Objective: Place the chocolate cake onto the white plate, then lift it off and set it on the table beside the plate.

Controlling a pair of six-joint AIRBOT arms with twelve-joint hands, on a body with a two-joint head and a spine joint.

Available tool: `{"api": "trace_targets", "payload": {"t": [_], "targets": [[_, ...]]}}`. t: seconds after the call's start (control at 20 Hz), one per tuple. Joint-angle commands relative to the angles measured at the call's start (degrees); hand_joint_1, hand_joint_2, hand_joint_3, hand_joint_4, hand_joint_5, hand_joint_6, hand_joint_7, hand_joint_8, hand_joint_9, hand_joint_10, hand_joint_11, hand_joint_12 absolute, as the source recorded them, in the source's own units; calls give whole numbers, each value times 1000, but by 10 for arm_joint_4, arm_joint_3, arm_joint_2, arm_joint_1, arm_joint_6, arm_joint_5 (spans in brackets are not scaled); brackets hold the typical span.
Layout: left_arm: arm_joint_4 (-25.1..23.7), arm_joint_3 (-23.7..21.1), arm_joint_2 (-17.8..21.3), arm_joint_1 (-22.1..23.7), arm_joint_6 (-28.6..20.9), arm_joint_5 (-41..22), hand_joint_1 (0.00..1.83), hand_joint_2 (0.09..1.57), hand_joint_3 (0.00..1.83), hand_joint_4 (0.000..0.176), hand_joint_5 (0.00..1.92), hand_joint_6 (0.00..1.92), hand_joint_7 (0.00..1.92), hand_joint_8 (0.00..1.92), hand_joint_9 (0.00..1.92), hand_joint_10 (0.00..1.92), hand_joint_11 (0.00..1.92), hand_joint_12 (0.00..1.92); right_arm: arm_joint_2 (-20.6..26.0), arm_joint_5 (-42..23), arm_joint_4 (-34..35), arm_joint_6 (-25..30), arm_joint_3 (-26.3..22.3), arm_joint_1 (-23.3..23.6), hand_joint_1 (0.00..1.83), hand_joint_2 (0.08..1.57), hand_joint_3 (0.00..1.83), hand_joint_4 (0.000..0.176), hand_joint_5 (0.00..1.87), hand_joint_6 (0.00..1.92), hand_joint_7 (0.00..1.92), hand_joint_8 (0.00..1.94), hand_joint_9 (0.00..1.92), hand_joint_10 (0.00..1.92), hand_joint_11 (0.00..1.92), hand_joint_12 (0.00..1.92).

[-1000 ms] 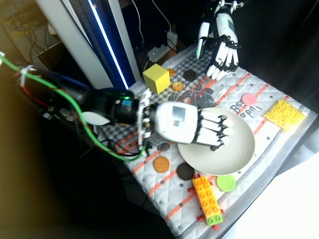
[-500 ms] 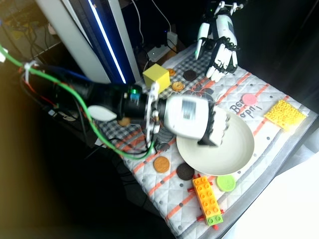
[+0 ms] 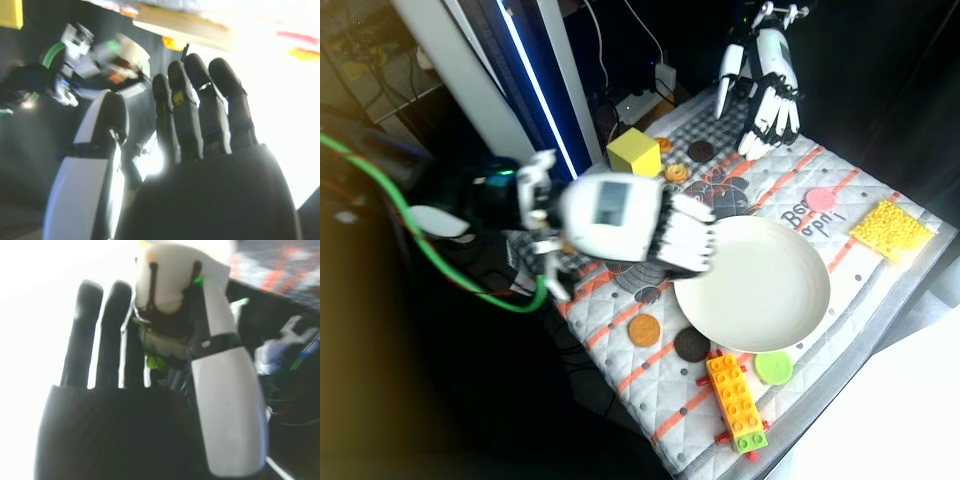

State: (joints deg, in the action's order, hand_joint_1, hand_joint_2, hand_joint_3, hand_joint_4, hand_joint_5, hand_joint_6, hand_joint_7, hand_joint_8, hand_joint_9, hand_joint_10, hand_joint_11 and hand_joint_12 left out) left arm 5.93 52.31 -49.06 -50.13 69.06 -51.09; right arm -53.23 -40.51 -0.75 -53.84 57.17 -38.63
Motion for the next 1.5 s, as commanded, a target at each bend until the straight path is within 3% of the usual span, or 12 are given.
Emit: {"api": "trace_targets", "payload": {"t": [0.0,0.3,0.45,0.6,0.65,0.7,0.85,1.0,1.1,1.25,1.3,1.45], "targets": [[4,0,4,0,-6,-71,799,1299,0,0,570,114,578,3,294,827,33,1633,10,-87,9,1,-3,-3,1199,1262,0,0,682,1218,777,1605,738,1770,769,1921],[11,2,4,-4,-6,-80,900,1301,0,0,558,117,582,14,328,825,90,1613,16,-87,51,2,-8,-80,1199,1266,1,0,636,1270,790,1563,734,1784,841,1921],[11,2,4,-4,-6,-82,936,1297,0,0,546,130,588,20,300,908,98,1604,14,-86,82,2,-3,-111,809,1170,0,9,130,450,211,484,44,1045,22,1730],[11,1,5,-4,-6,-90,918,1289,0,0,486,214,560,15,227,805,1,1527,24,-92,86,2,-10,-116,684,1090,0,74,0,8,2,12,0,29,0,847],[11,1,5,-4,-6,-91,938,1281,0,0,483,239,572,22,254,810,0,1559,34,-102,86,2,-16,-117,618,1085,1,66,0,1,0,2,0,5,0,174],[11,1,5,-4,-6,-93,923,1277,0,0,460,256,553,13,223,697,0,1419,51,-129,86,2,-30,-125,548,1057,0,42,0,0,0,0,0,0,10,45],[22,-1,10,-9,-6,-112,901,1290,1,0,345,214,434,0,119,600,0,1202,93,-196,86,2,-60,-152,597,1074,0,71,0,0,0,0,0,0,27,27],[29,-4,16,-14,-6,-133,794,1318,1,0,144,116,277,0,62,500,0,1137,124,-270,89,2,-86,-181,563,1083,0,64,0,0,0,0,17,7,0,601],[38,-4,20,-15,-6,-156,737,1315,1,42,103,37,178,0,46,358,0,985,142,-332,99,2,-101,-208,595,1120,4,57,0,0,0,0,43,15,0,413],[46,5,22,-15,-29,-183,627,1333,3,101,9,2,8,1,0,9,0,153,155,-424,127,2,-113,-248,644,1152,6,63,0,0,0,0,51,9,0,424],[46,12,22,-15,-48,-191,620,1304,0,146,1,0,1,0,4,3,0,147,156,-441,133,2,-115,-254,680,1168,7,80,0,0,0,0,24,7,0,343],[46,29,22,-15,-99,-222,667,1265,0,159,0,0,0,0,2,0,0,145,156,-486,148,2,-115,-261,676,1196,4,76,0,0,0,0,0,0,0,141]]}}
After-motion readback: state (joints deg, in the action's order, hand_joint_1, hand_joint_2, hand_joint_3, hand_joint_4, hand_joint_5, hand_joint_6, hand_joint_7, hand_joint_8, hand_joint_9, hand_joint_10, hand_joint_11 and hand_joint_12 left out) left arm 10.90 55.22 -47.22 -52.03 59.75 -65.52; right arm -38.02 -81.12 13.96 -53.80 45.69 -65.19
